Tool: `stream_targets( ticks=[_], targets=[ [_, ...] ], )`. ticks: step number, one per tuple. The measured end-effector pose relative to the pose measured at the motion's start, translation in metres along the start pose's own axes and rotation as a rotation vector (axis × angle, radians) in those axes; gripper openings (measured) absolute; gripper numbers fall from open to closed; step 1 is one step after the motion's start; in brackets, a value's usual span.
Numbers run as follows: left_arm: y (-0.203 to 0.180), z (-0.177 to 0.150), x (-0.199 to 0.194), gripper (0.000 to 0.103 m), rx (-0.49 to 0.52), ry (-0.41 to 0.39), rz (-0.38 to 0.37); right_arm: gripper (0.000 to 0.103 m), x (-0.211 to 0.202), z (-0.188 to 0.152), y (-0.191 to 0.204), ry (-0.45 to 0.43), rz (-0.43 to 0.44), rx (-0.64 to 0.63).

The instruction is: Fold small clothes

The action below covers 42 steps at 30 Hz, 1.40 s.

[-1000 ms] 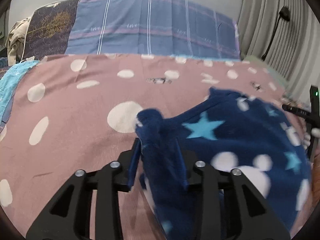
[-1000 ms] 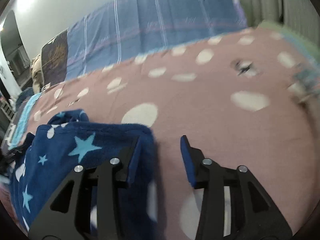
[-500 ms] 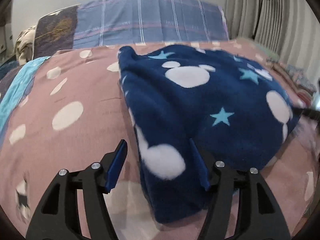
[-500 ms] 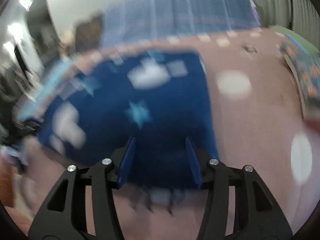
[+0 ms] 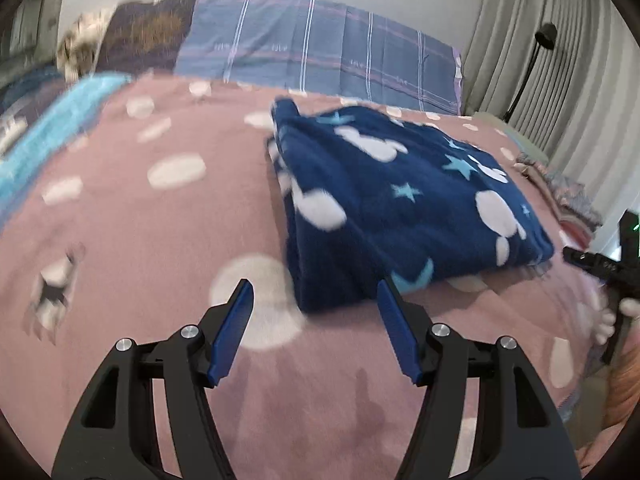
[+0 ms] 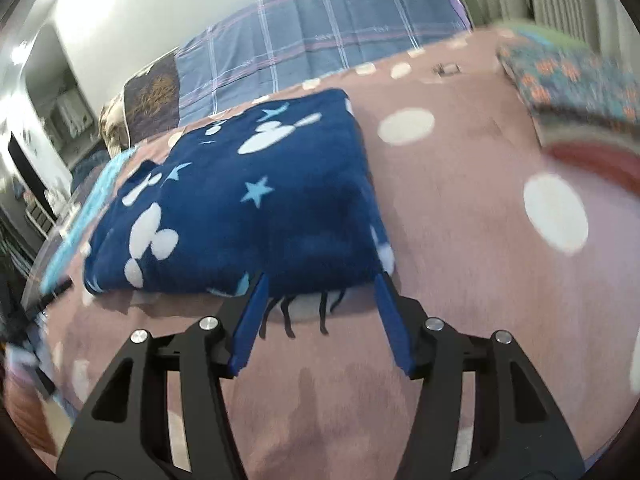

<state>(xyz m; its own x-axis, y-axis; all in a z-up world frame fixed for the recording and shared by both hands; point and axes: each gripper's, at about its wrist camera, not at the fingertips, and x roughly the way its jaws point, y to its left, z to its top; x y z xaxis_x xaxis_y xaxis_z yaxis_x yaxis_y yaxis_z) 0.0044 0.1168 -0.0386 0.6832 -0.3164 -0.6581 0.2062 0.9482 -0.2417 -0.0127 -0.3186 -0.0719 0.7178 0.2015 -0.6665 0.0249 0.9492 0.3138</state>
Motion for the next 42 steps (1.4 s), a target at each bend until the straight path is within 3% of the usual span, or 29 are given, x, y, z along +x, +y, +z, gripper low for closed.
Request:
stream_targets(
  ticks=[2, 5, 6, 10, 12, 13, 14, 15, 16, 17, 18, 20, 24, 27, 28, 30, 33, 35, 37, 38, 39, 42],
  targets=[
    [0.005, -0.005, 0.010, 0.065, -0.089, 0.045, -0.085, 0.056, 0.001, -0.004, -0.007, 0.020, 0.044, 0.057],
    [0.014, -0.013, 0.025, 0.065, -0.278, 0.085, -0.309, 0.060, 0.003, -0.011, -0.012, 0.043, 0.119, 0.124],
    [0.017, -0.013, 0.030, 0.065, -0.322, 0.084, -0.348, 0.063, 0.005, -0.013, -0.014, 0.052, 0.146, 0.150],
    [0.036, -0.003, 0.053, 0.066, -0.506, 0.015, -0.411, 0.070, 0.031, -0.011, -0.033, 0.106, 0.282, 0.360],
    [0.040, 0.005, 0.062, 0.066, -0.565, 0.001, -0.420, 0.073, 0.041, -0.005, -0.039, 0.089, 0.313, 0.433],
    [0.040, 0.008, 0.065, 0.062, -0.567, 0.001, -0.405, 0.075, 0.046, 0.000, -0.041, 0.074, 0.317, 0.459],
    [0.039, 0.011, 0.067, 0.038, -0.567, -0.003, -0.372, 0.078, 0.051, 0.005, -0.043, 0.065, 0.320, 0.491],
    [0.039, 0.015, 0.070, 0.027, -0.570, -0.008, -0.338, 0.076, 0.056, 0.009, -0.043, 0.061, 0.321, 0.510],
    [0.041, 0.017, 0.071, 0.022, -0.588, -0.017, -0.352, 0.068, 0.060, 0.013, -0.043, 0.058, 0.308, 0.524],
    [0.046, 0.020, 0.067, 0.017, -0.614, -0.041, -0.379, 0.028, 0.064, 0.017, -0.042, 0.056, 0.275, 0.533],
    [0.051, 0.027, 0.057, 0.015, -0.609, -0.070, -0.388, 0.016, 0.066, 0.020, -0.041, 0.061, 0.265, 0.540],
    [0.045, 0.041, 0.033, 0.010, -0.540, -0.136, -0.355, 0.014, 0.060, 0.023, -0.037, 0.051, 0.290, 0.537],
    [0.039, 0.058, -0.019, 0.008, -0.414, -0.232, -0.260, 0.014, 0.024, 0.022, -0.002, 0.000, 0.311, 0.389],
    [0.045, 0.050, -0.029, 0.008, -0.378, -0.179, -0.206, 0.016, 0.017, 0.003, 0.013, 0.059, 0.301, 0.334],
    [0.045, 0.041, -0.028, 0.009, -0.364, -0.142, -0.162, 0.018, 0.019, -0.003, 0.014, 0.081, 0.276, 0.319],
    [0.048, 0.021, -0.020, 0.009, -0.347, -0.075, -0.046, 0.034, 0.027, -0.021, 0.012, 0.150, 0.201, 0.300],
    [0.050, 0.011, -0.037, 0.010, -0.278, -0.114, 0.218, 0.041, 0.018, -0.036, -0.001, 0.146, 0.198, 0.294],
    [0.035, 0.024, -0.046, 0.015, -0.189, -0.162, 0.287, 0.041, 0.001, -0.032, -0.009, 0.085, 0.191, 0.269],
    [-0.008, 0.040, -0.052, 0.029, -0.042, -0.184, 0.250, 0.036, -0.016, -0.019, -0.017, -0.001, 0.138, 0.214],
    [-0.033, 0.046, -0.049, 0.036, 0.032, -0.183, 0.217, 0.025, -0.019, -0.014, -0.021, -0.022, 0.112, 0.205],
    [-0.068, 0.049, -0.040, 0.040, 0.130, -0.172, 0.152, 0.019, -0.019, -0.009, -0.024, -0.039, 0.089, 0.199],
    [-0.158, 0.042, -0.005, 0.043, 0.317, -0.083, -0.056, 0.017, -0.012, 0.010, -0.029, -0.058, 0.063, 0.156]
  ],
)
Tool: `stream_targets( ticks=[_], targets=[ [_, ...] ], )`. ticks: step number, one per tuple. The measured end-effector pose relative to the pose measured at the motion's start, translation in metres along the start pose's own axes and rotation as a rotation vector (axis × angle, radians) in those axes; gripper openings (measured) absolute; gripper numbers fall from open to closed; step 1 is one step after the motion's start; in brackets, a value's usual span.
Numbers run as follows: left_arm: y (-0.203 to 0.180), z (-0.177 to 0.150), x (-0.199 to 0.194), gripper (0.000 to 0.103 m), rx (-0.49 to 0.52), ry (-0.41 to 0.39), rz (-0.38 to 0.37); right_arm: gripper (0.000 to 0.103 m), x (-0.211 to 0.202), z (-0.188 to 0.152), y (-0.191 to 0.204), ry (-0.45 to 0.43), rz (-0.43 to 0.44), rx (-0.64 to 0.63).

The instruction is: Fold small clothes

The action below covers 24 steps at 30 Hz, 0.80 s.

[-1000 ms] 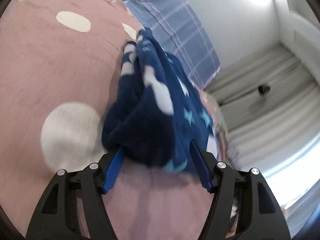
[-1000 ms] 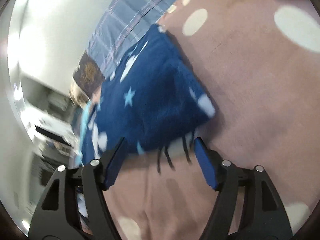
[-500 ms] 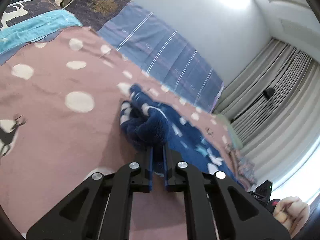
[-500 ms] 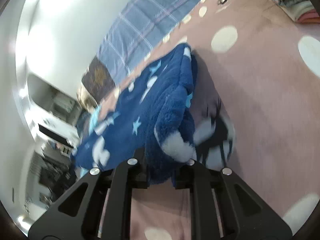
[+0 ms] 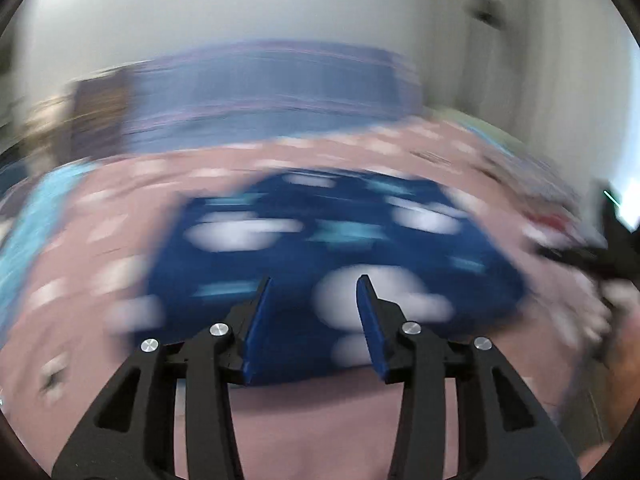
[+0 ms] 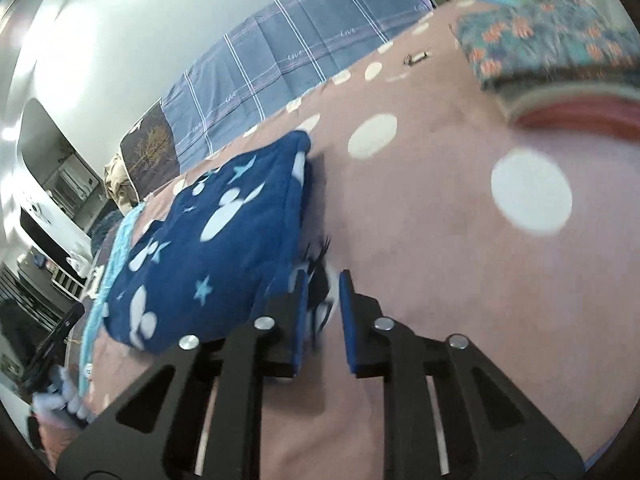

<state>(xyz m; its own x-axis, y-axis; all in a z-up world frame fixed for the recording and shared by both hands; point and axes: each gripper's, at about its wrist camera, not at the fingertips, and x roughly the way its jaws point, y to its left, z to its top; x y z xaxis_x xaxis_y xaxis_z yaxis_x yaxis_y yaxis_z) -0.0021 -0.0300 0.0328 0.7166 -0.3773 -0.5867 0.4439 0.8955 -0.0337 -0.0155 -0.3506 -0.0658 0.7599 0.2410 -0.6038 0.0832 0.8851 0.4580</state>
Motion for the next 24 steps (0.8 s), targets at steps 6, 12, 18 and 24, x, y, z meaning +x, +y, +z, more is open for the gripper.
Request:
stream_targets(
  ticks=[6, 12, 18, 24],
  targets=[
    [-0.151, -0.011, 0.074, 0.055, 0.362, 0.101, -0.200, 0.017, 0.041, 0.027, -0.016, 0.134, 0.066, -0.041],
    [-0.192, -0.026, 0.105, 0.062, 0.450, 0.148, -0.203, 0.039, 0.068, 0.048, -0.014, 0.258, 0.114, -0.153],
    [-0.197, -0.032, 0.110, 0.068, 0.504, 0.130, -0.131, 0.035, 0.121, 0.067, 0.007, 0.368, 0.142, -0.247],
    [-0.189, -0.030, 0.106, 0.063, 0.454, 0.102, -0.112, 0.028, 0.120, 0.099, 0.030, 0.309, 0.542, -0.158]
  ],
)
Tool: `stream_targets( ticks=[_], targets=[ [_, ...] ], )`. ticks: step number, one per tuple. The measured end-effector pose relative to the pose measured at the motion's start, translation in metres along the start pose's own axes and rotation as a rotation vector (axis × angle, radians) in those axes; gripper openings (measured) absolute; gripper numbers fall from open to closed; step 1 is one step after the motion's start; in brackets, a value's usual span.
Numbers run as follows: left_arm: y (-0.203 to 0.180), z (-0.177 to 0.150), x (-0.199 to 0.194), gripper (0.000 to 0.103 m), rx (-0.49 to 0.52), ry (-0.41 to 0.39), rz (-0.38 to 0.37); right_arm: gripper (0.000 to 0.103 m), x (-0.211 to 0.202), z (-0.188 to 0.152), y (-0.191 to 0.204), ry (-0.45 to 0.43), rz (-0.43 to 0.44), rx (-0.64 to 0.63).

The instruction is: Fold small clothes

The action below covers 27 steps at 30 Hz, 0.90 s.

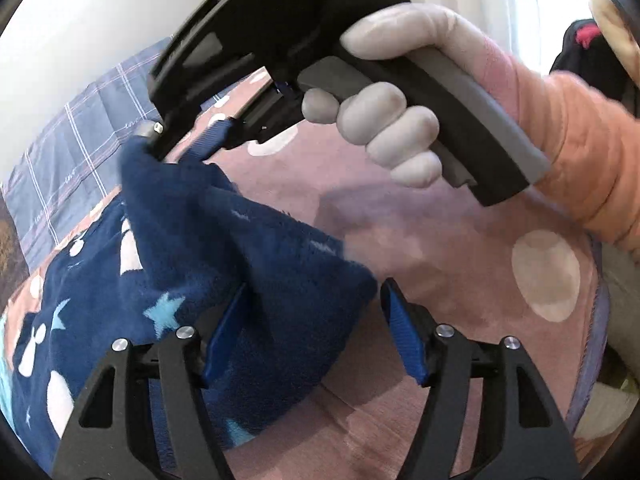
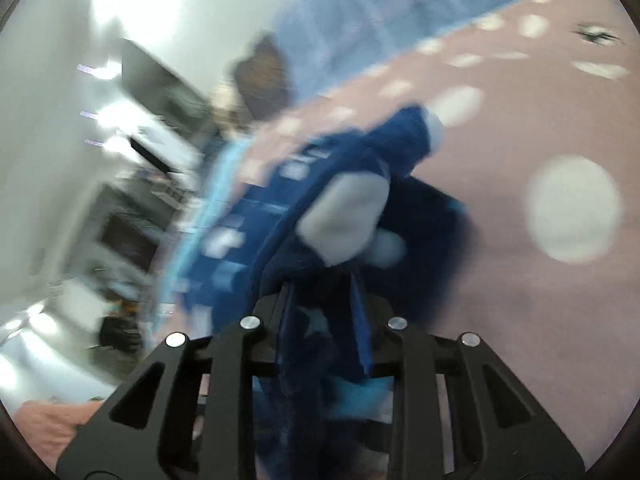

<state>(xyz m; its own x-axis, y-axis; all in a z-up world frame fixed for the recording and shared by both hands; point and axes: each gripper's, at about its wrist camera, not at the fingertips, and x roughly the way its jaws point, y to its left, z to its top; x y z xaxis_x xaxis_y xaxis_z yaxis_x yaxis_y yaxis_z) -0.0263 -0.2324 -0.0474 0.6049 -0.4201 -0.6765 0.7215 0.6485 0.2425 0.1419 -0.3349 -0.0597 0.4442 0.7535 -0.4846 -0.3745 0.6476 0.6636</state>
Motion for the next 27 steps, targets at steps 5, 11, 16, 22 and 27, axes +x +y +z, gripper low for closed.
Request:
stream_targets(
  ticks=[5, 11, 16, 22, 27],
  targets=[
    [0.012, -0.002, -0.003, 0.025, -0.035, 0.003, -0.020, 0.031, 0.001, -0.007, -0.012, -0.008, -0.086, 0.031],
    [0.021, -0.007, -0.006, 0.021, -0.080, 0.000, -0.057, 0.031, -0.014, -0.015, -0.058, -0.045, -0.279, 0.224],
    [0.019, -0.005, -0.004, 0.021, -0.087, -0.018, -0.078, 0.027, -0.014, -0.015, -0.065, -0.039, -0.319, 0.244],
    [0.020, -0.002, 0.003, 0.021, -0.059, -0.019, -0.086, 0.043, 0.030, 0.013, -0.057, 0.057, -0.294, 0.141],
    [0.018, -0.004, 0.006, 0.021, -0.033, -0.023, -0.113, 0.008, 0.024, 0.035, -0.040, -0.090, -0.275, 0.135]
  ],
)
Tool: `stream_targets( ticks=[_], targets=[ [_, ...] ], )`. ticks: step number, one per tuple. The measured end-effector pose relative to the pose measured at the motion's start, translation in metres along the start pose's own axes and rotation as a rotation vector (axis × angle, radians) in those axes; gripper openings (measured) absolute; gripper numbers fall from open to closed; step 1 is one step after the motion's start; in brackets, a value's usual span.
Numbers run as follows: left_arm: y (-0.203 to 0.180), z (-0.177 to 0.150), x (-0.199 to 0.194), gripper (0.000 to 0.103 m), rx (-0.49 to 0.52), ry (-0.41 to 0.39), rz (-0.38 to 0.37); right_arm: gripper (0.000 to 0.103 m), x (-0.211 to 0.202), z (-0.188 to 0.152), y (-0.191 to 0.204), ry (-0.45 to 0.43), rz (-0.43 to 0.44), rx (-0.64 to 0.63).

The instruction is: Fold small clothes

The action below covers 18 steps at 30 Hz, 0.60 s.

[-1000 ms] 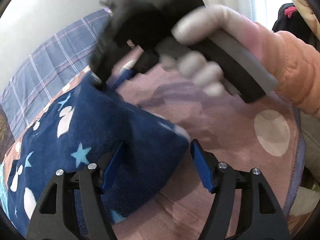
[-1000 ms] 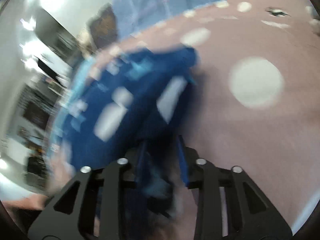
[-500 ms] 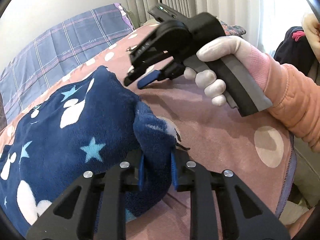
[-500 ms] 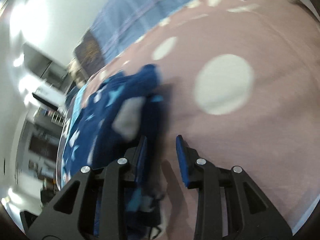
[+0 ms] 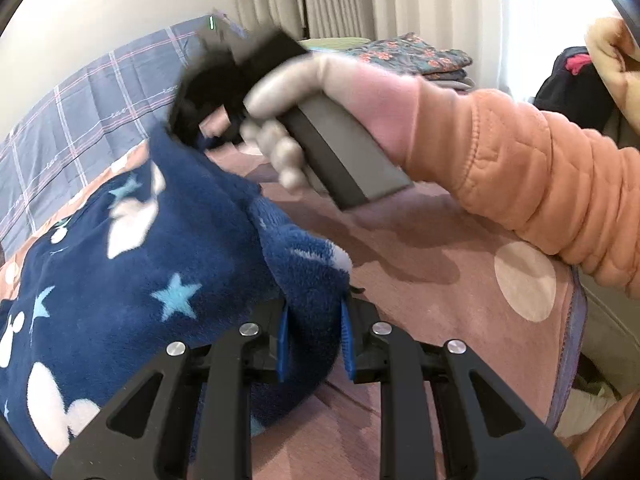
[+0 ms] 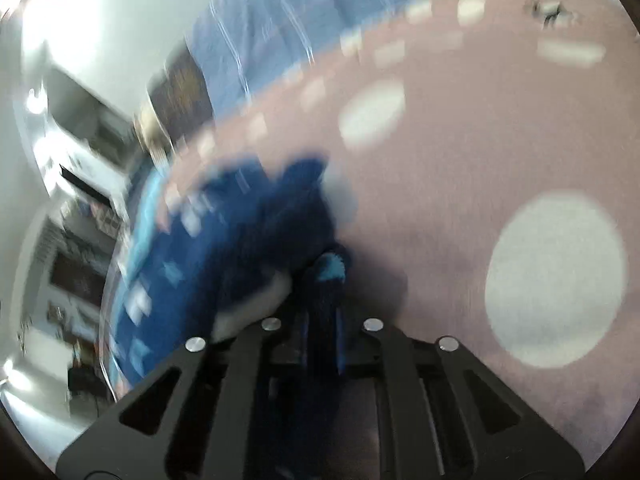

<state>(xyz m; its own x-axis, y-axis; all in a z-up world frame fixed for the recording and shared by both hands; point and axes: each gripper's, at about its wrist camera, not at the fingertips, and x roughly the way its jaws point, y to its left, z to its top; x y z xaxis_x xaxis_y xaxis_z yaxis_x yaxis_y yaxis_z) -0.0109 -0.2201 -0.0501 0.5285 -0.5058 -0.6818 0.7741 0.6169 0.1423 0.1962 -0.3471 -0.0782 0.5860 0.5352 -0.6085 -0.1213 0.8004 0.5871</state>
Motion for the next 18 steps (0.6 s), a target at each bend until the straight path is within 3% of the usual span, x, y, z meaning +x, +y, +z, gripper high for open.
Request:
stream_targets(
  ticks=[2, 5, 8, 9, 12, 13, 16, 18],
  targets=[
    [-0.002, -0.002, 0.007, 0.021, 0.012, 0.018, -0.014, 0.008, -0.008, 0.001, 0.006, -0.053, -0.019, -0.037],
    [-0.006, -0.002, 0.016, 0.022, 0.031, 0.043, -0.030, 0.008, 0.017, -0.002, -0.011, 0.002, -0.145, -0.059],
    [-0.003, -0.002, 0.019, 0.024, 0.022, 0.052, -0.048, 0.011, 0.029, -0.005, -0.022, 0.011, -0.097, -0.072],
    [-0.004, -0.003, 0.019, 0.025, 0.025, 0.052, -0.049, 0.015, 0.021, -0.003, -0.025, -0.001, -0.087, -0.043],
    [-0.009, -0.003, 0.019, 0.034, 0.051, 0.052, -0.043, 0.022, -0.015, -0.001, -0.026, -0.085, -0.173, 0.000],
    [-0.012, -0.003, 0.020, 0.037, 0.064, 0.052, -0.039, 0.021, -0.031, -0.004, -0.021, -0.108, -0.151, -0.003],
    [-0.016, -0.004, 0.021, 0.040, 0.075, 0.053, -0.033, 0.021, -0.056, -0.021, 0.007, -0.093, 0.058, -0.051],
    [-0.015, -0.003, 0.022, 0.042, 0.069, 0.054, -0.039, 0.021, -0.056, -0.037, 0.027, -0.050, 0.102, -0.136]
  ],
)
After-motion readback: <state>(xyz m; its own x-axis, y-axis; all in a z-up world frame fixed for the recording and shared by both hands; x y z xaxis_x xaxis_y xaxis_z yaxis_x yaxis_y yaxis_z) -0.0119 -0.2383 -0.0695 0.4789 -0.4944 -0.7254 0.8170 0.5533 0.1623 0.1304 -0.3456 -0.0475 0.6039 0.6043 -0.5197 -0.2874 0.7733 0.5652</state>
